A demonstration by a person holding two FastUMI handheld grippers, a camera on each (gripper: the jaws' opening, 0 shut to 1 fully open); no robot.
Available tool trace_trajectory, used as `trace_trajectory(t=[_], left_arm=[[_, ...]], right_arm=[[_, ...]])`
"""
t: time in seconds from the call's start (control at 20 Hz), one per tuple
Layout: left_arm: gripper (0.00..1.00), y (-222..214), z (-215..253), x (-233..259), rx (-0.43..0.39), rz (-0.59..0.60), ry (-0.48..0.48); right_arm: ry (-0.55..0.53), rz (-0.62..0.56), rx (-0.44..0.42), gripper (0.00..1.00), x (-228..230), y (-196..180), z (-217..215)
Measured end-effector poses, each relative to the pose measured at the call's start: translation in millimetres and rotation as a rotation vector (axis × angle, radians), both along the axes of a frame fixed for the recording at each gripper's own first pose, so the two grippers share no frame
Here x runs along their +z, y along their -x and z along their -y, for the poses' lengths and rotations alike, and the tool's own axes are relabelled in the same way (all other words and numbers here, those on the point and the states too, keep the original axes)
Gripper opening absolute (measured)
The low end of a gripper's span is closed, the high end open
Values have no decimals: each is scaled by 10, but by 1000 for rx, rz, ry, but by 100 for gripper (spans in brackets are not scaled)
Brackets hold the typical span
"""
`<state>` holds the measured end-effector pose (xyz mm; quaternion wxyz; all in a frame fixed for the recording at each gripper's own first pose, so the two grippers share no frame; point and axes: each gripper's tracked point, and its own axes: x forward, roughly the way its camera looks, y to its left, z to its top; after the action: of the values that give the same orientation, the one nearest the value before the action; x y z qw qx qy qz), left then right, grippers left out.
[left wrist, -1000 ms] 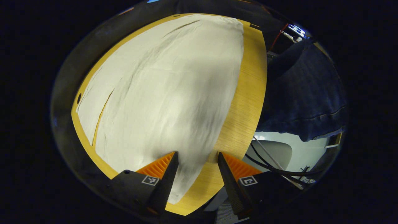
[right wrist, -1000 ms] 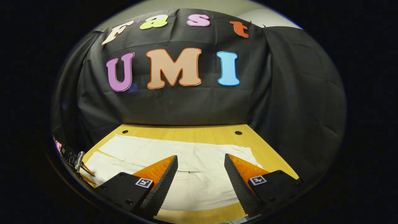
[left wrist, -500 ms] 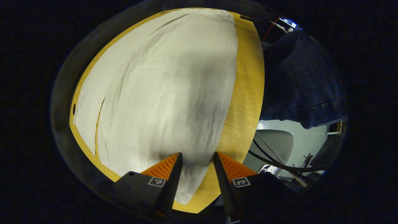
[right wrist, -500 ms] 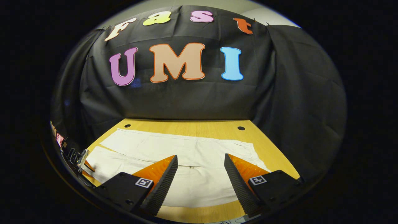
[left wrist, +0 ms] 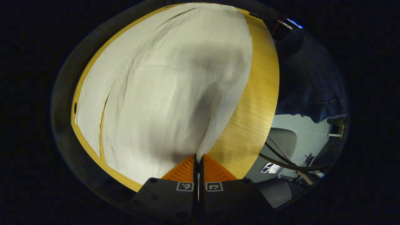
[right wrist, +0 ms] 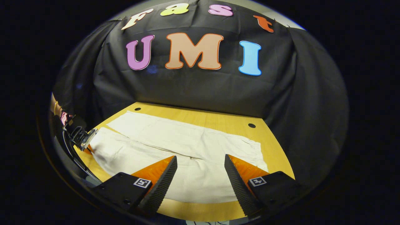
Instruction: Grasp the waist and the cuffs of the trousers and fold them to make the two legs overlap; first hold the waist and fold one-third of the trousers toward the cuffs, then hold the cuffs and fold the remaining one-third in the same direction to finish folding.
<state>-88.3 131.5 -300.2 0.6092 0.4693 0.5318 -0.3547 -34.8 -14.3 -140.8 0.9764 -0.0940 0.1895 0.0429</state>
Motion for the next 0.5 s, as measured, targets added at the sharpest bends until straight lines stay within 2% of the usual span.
trace_trajectory(t=[0.2,0.5], left_arm=[[0,2,-6,-3,18,3,-20],[0,-25,-24,-43,47,29,-34]], right_arm=[[79,-89,92,97,-258,91,212],[363,-302,302,97,-776,276,774]])
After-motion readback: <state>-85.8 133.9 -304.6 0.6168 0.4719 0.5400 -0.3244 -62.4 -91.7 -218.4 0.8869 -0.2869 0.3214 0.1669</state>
